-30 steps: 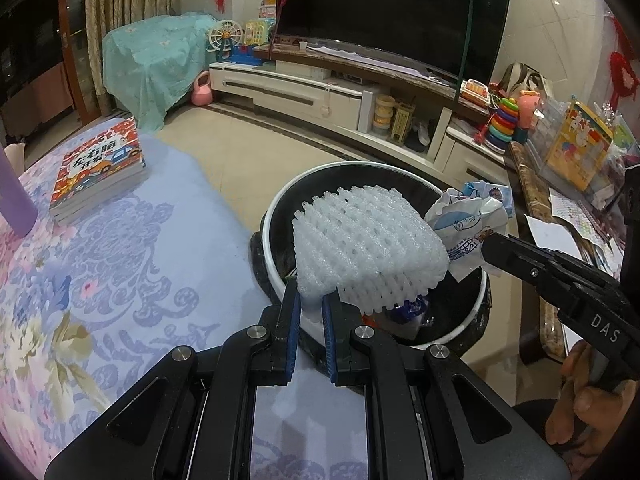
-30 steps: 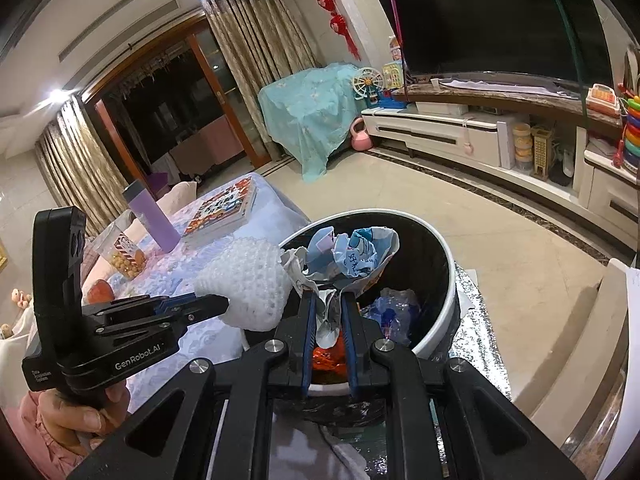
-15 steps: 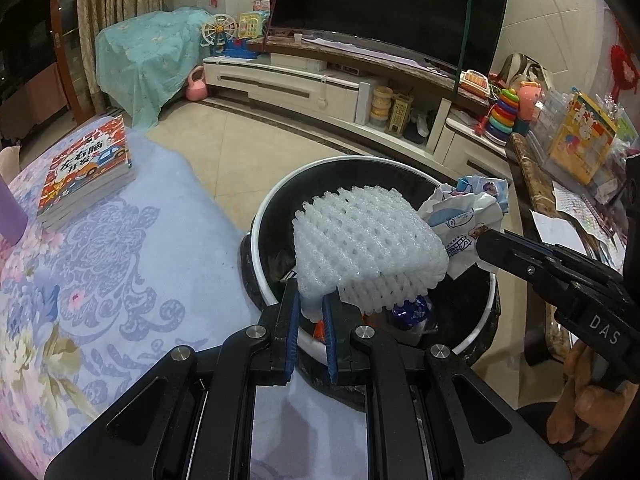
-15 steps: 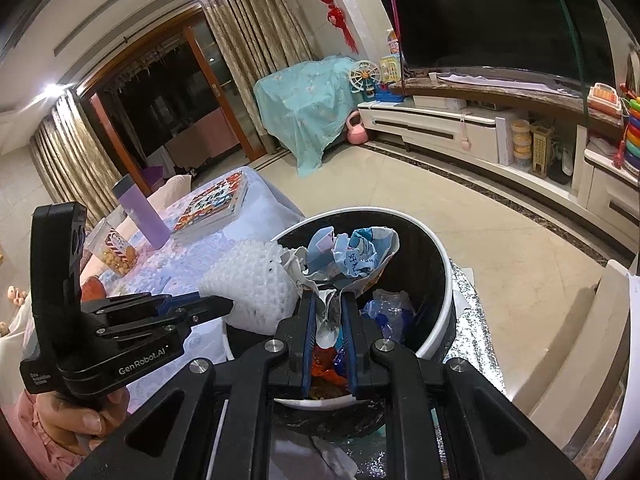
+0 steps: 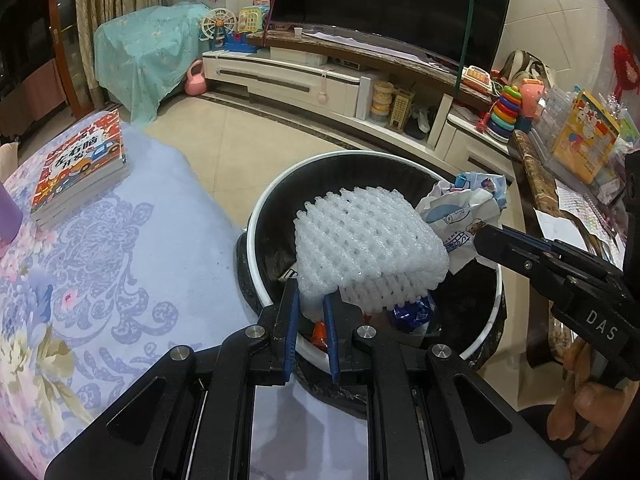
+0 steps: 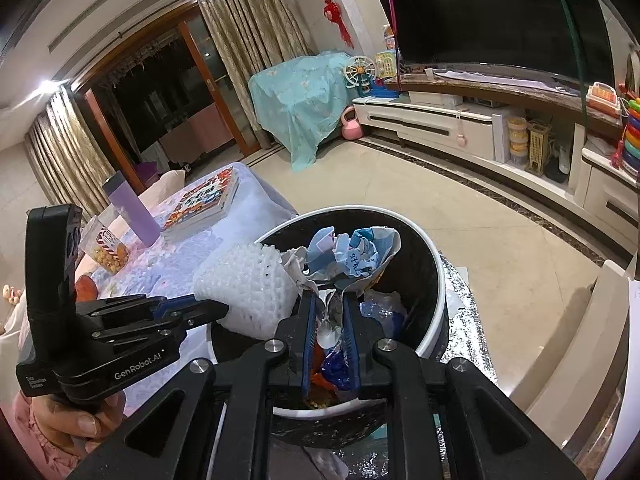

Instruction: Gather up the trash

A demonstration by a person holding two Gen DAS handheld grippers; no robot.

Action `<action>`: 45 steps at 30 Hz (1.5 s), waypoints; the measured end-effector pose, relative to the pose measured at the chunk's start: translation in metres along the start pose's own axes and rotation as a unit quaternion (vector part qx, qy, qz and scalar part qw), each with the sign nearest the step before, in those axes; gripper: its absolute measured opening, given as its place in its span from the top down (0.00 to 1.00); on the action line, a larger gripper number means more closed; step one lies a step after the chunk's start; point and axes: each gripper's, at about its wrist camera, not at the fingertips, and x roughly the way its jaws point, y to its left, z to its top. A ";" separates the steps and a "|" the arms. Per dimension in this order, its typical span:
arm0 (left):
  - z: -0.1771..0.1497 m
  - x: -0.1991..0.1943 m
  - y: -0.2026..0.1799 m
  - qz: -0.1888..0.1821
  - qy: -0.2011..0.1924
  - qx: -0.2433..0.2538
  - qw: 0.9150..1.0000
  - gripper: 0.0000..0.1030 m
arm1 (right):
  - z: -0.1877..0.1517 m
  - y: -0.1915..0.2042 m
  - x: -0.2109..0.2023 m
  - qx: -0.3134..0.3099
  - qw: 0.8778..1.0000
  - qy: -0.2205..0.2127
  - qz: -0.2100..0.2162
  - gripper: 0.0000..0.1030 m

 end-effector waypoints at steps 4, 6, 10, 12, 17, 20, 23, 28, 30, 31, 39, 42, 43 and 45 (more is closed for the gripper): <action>0.001 0.001 0.001 0.001 0.001 0.000 1.000 0.87 | 0.002 0.001 0.003 -0.002 1.000 0.005 -0.002 0.84; 0.002 0.000 0.001 0.001 0.001 0.001 1.000 0.86 | 0.002 0.002 0.004 -0.004 1.000 0.007 -0.005 0.83; 0.003 0.000 0.001 0.001 0.000 0.002 1.000 0.86 | 0.004 0.003 0.004 -0.005 1.000 0.006 -0.007 0.83; 0.004 0.000 0.001 0.001 0.000 0.002 1.000 0.86 | 0.005 0.003 0.004 -0.006 1.000 0.006 -0.007 0.83; 0.005 -0.001 0.002 0.003 -0.001 -0.001 1.000 0.62 | 0.007 0.003 0.006 -0.009 1.000 0.011 -0.007 0.81; 0.004 -0.010 0.005 0.007 -0.017 -0.003 1.000 0.50 | 0.008 0.003 0.006 -0.009 1.000 0.012 -0.011 0.58; 0.000 -0.021 0.012 0.010 -0.024 -0.010 1.000 0.45 | 0.009 0.002 0.002 -0.006 1.000 0.009 -0.012 0.48; -0.017 -0.042 0.028 0.023 -0.041 -0.038 0.998 0.29 | 0.006 0.007 -0.011 0.002 1.000 -0.009 -0.013 0.22; -0.026 -0.053 0.035 0.033 -0.049 -0.054 0.997 0.22 | 0.002 0.011 -0.019 0.006 1.000 -0.019 -0.019 0.14; -0.030 -0.058 0.039 0.035 -0.054 -0.064 0.996 0.21 | 0.001 0.012 -0.023 0.008 1.000 -0.024 -0.017 0.12; -0.085 -0.115 0.066 0.045 -0.106 -0.112 0.987 0.15 | -0.028 0.049 -0.061 0.018 0.997 -0.073 -0.014 0.01; -0.110 -0.137 0.071 0.062 -0.132 -0.109 0.983 0.12 | -0.044 0.067 -0.073 0.016 0.995 -0.095 -0.017 0.01; -0.118 -0.143 0.072 0.066 -0.140 -0.109 0.982 0.11 | -0.051 0.073 -0.078 0.017 0.994 -0.105 -0.022 0.01; -0.126 -0.154 0.074 0.076 -0.153 -0.110 0.979 0.10 | -0.059 0.083 -0.083 0.013 0.993 -0.117 -0.028 0.01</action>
